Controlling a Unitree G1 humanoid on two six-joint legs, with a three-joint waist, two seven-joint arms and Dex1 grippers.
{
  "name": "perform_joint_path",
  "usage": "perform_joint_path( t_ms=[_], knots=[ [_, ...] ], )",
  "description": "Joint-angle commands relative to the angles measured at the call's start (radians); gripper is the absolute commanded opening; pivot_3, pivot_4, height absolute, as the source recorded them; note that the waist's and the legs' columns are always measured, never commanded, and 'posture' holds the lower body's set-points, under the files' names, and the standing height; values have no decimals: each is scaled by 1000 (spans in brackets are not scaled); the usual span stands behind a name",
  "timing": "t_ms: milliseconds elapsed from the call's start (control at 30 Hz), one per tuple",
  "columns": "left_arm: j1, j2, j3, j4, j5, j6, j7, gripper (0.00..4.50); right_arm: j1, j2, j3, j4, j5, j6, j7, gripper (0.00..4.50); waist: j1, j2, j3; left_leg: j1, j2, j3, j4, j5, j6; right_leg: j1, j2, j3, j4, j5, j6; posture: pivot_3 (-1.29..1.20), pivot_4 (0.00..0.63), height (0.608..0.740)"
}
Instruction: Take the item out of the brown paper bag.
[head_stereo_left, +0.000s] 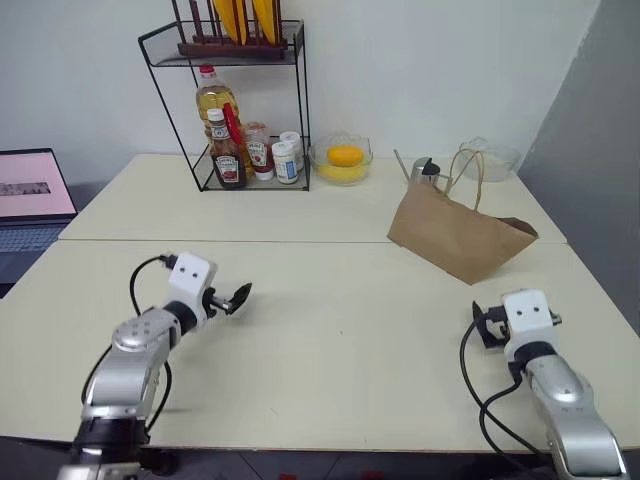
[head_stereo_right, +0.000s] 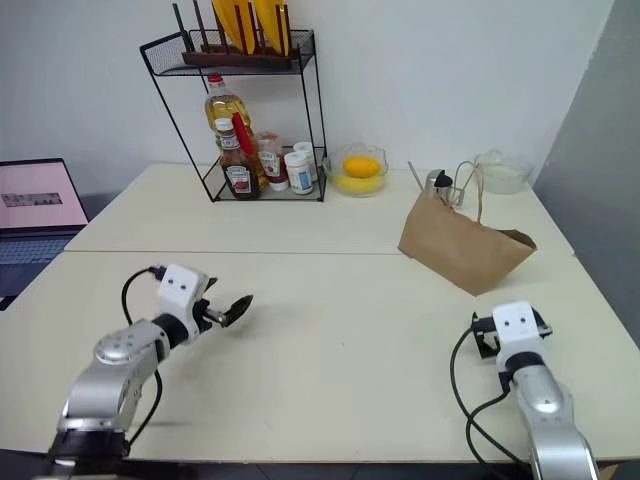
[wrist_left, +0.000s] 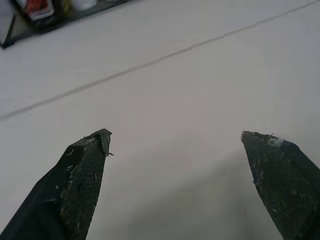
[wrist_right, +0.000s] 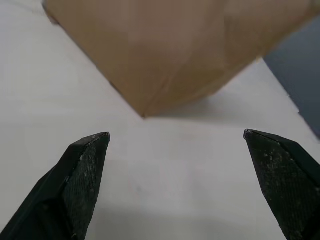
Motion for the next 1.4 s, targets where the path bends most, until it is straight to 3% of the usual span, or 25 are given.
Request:
perform_joint_path(
  t_ms=[33, 133, 267, 533, 800, 1100, 1200, 1400],
  knots=[
    [-142, 49, -41, -33, -37, 37, -122, 4461, -129, -63, 20, -131, 2, 97, 66, 4500, 0, 0, 2, -1, 0, 0, 0, 0, 0, -1, 0, 0, 0, 0, 0, 0, 150, 740],
    [-286, 66, -80, -44, -87, 88, -231, 4461, -323, -131, 76, -142, -14, 194, 120, 4500, -2, 0, 6, -3, 0, 0, 1, 0, 0, -3, 0, 0, 1, 0, 0, 0, 150, 740],
    [-436, 85, -116, -53, -154, 156, -370, 4461, -557, -186, 149, -10, -73, 263, 134, 4500, -6, 0, 6, -2, 0, 0, 6, 0, 0, -2, 0, -1, 0, 0, 0, 0, 150, 740],
    [-553, 82, -131, -13, -173, 146, -473, 4461, -795, -174, 225, 325, -138, 208, 112, 4500, -10, 1, 8, -5, 0, 0, 5, 0, 1, -4, 0, -1, 0, 0, 0, 0, 150, 740],
    [-515, 59, -117, -67, -180, 147, -433, 4461, -999, -152, 242, 699, -188, 71, 60, 4500, -27, 1, 8, -5, 0, 0, 7, 0, 1, -4, 0, -1, 1, 0, 0, 0, 150, 740],
    [-451, 52, -86, -163, -195, 174, -348, 4461, -1084, -187, 249, 898, -206, -25, 102, 4500, -37, 2, 8, -6, 0, 0, 7, 0, 1, -5, 0, -1, 2, 0, 0, 0, 150, 740],
    [-440, 55, -77, -189, -207, 191, -330, 4500, -1101, -186, 241, 926, -194, -46, 117, 3961, -37, 2, 8, -6, 0, 0, 7, 0, 1, -4, 0, -1, 2, 0, 0, 0, 150, 740],
    [-460, 38, -64, -159, -199, 179, -280, 4500, -1141, -165, 226, 1005, -169, -71, 133, 1878, -37, 2, 8, -6, 0, 0, 8, 0, 1, -4, 0, -1, 2, 0, 0, 0, 150, 740]
  ],
)
